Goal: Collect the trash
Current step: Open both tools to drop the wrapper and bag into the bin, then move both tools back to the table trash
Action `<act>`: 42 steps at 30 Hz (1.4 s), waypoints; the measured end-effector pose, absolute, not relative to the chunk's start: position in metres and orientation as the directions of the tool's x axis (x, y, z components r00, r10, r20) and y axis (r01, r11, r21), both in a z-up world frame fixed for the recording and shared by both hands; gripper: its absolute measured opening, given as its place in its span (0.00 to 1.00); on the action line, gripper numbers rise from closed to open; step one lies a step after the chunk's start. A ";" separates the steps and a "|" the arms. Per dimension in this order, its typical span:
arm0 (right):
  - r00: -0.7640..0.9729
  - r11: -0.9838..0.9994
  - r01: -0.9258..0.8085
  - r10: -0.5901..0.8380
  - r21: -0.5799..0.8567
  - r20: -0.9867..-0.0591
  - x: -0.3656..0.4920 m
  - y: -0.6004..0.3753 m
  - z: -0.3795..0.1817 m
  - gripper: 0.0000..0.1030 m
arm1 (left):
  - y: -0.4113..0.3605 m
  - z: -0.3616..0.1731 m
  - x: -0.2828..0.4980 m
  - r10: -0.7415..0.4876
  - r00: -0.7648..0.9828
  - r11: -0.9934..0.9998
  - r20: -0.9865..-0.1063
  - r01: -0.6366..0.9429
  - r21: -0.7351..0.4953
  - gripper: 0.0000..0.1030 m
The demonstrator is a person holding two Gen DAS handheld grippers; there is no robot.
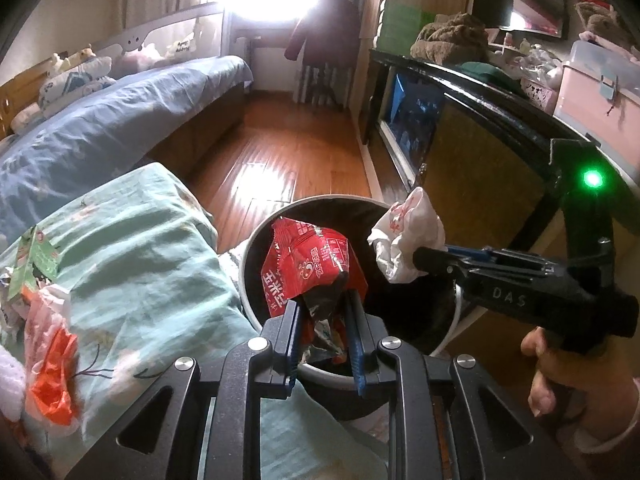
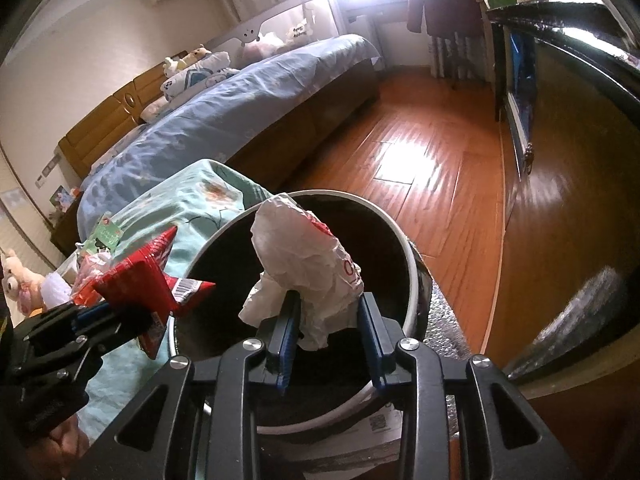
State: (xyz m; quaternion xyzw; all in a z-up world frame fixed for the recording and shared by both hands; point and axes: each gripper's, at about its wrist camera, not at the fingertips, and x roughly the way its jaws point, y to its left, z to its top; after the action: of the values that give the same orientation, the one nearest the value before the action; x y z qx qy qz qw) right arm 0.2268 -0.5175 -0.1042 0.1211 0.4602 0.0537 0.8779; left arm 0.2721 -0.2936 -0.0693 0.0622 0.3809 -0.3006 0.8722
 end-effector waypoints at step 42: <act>0.534 0.894 -0.210 0.444 0.396 -0.719 0.162 -0.363 -0.070 0.86 | -0.131 -0.047 0.098 -0.285 0.721 0.958 -0.632 0.242 -0.156 0.62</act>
State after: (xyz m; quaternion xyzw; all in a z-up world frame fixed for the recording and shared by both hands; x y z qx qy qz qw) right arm 0.1616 -0.3625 -0.0703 0.1317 0.4441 0.1890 0.8658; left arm 0.0981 -0.1309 -0.0474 -0.0312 0.3453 -0.1419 0.9272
